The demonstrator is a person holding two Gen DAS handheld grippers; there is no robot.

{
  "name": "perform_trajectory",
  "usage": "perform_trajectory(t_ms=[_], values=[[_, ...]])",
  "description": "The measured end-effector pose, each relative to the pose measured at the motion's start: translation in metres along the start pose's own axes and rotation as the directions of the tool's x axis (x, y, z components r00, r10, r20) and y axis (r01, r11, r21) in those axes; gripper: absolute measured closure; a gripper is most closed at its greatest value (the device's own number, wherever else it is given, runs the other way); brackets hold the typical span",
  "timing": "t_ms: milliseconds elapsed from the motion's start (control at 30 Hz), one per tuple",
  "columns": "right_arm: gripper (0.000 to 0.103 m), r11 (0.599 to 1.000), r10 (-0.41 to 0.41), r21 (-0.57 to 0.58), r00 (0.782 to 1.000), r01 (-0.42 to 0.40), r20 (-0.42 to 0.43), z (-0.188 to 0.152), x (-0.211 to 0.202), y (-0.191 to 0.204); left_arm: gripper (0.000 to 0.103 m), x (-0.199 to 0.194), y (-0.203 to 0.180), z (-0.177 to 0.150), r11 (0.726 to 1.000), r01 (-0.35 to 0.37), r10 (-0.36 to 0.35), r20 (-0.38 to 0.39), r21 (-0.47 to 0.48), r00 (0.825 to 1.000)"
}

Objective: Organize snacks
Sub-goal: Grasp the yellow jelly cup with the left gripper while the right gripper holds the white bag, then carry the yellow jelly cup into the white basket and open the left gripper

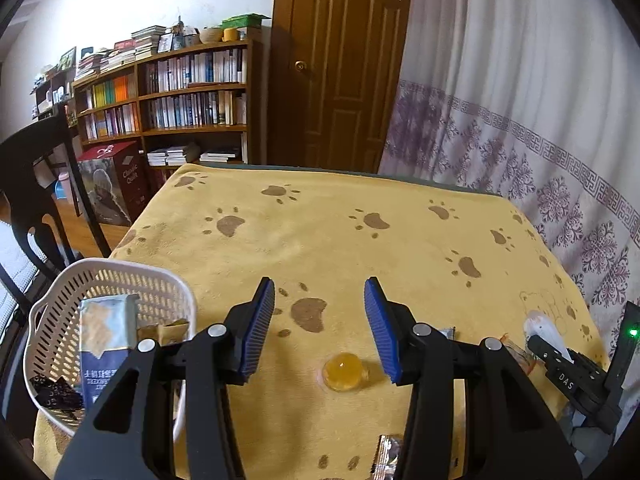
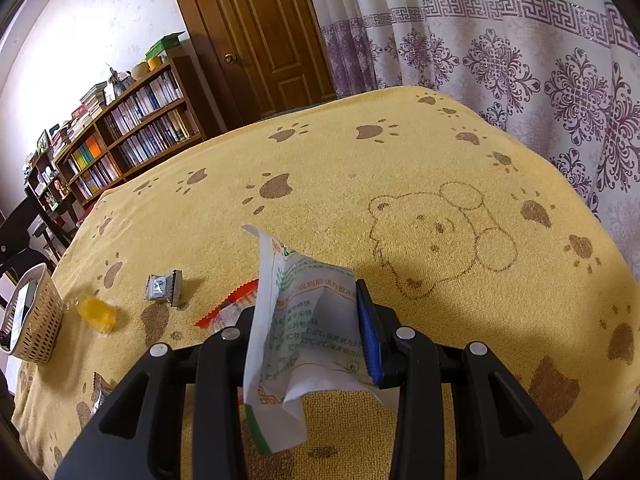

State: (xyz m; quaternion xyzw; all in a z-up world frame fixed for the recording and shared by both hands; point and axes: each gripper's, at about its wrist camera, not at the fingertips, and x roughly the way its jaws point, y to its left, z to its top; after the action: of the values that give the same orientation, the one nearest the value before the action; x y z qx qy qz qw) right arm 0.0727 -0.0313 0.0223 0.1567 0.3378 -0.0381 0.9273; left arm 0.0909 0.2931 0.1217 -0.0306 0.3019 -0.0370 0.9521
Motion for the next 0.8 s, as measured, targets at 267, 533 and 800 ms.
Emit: perform_trajectory(t_ms=[267, 533, 800], values=[[0.067, 1.000, 0.001, 0.004, 1.000, -0.001, 0.002, 0.000, 0.000, -0.001, 0.040, 0.032, -0.017, -0.025, 0.999, 0.029, -0.026, -0.102, 0.033, 0.994], [0.067, 1.000, 0.008, 0.003, 1.000, -0.008, 0.003, 0.000, -0.001, -0.001, 0.041, 0.075, -0.030, -0.054, 0.998, 0.030, -0.018, -0.196, 0.059, 0.980], [0.067, 1.000, 0.008, 0.003, 1.000, -0.008, 0.003, -0.001, -0.001, 0.000, 0.069, 0.090, -0.027, -0.067, 0.998, 0.037, -0.023, -0.225, 0.059, 0.974]])
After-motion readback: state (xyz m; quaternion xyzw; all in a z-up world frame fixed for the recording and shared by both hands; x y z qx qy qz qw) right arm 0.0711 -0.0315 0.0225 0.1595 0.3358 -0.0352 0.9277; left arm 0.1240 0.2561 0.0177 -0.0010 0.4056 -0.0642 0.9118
